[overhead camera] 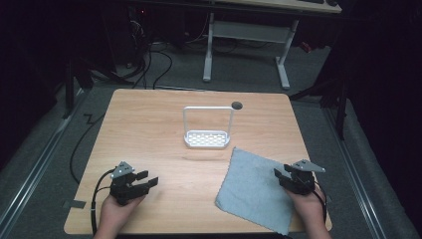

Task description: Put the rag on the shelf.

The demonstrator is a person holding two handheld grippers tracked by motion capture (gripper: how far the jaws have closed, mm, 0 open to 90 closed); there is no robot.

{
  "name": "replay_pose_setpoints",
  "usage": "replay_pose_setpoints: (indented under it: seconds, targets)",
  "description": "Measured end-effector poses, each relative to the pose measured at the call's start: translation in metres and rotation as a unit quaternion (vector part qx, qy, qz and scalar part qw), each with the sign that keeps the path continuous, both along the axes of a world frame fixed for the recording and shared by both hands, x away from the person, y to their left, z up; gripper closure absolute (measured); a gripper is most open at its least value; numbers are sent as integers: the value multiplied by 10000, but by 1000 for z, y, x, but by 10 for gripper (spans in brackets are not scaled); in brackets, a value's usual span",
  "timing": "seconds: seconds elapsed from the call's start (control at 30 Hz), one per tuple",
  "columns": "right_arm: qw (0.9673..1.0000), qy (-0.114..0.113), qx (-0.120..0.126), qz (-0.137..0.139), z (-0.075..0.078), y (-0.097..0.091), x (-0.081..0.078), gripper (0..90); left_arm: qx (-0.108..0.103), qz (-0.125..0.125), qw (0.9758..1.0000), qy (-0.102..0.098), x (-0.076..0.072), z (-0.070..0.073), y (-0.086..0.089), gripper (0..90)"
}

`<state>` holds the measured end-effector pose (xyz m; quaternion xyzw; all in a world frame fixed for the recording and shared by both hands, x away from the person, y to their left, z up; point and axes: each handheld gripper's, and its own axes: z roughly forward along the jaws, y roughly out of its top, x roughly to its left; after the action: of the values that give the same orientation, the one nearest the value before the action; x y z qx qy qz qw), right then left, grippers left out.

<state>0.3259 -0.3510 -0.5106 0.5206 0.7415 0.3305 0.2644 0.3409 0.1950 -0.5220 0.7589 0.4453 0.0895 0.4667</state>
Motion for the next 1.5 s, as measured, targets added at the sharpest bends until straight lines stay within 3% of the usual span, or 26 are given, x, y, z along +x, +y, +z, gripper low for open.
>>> replay_pose_setpoints:
  seconds: [0.2,0.47,0.6,0.73,0.8,0.9,0.93,1.0,1.03,1.07,1.27,1.33,1.37,1.4,1.5]
  targets:
    - [9998,-69,153,-73,3,-6,-2,477,140,-9,9998,-108,-1,1,-5,449]
    - [9998,-133,157,43,5,-3,-5,476,362,-96,9992,-130,-1,-2,-10,448]
    - [9995,-151,228,176,7,3,-8,523,380,-98,9990,-189,-4,-1,-11,469]
    - [9982,-19,362,480,9,3,-20,655,351,-97,9992,-177,-4,0,-10,524]
    - [9961,-79,245,838,12,7,-30,790,263,-109,9995,-116,-4,0,-9,621]
    - [9933,148,57,1145,9,16,-34,900,225,-171,9996,-57,-4,1,-9,696]
    - [9933,148,57,1145,9,16,-34,900,225,-171,9996,-57,-4,1,-9,709]
    - [9899,515,-91,1319,1,24,-31,900,264,-204,9994,-75,-5,2,-10,720]
    - [9899,515,-91,1319,1,24,-31,900,262,-215,9994,-75,-5,2,-11,720]
    - [9865,733,-123,1460,-6,28,-28,900,253,-236,9994,-81,-5,3,-11,739]
    - [9809,788,-98,1775,-9,47,-28,900,156,-405,9991,-40,-8,3,-19,749]
    - [9776,784,-118,1951,-9,60,-28,900,203,-658,9976,-68,-13,3,-33,743]
    - [9761,794,-103,2020,-9,65,-28,900,203,-658,9976,-68,-13,3,-33,739]
    - [9739,764,-122,2134,-9,72,-29,900,209,-857,9961,-76,-18,3,-44,731]
    - [9714,766,-148,2245,-9,81,-30,900,169,-1064,9942,-43,-23,4,-56,722]
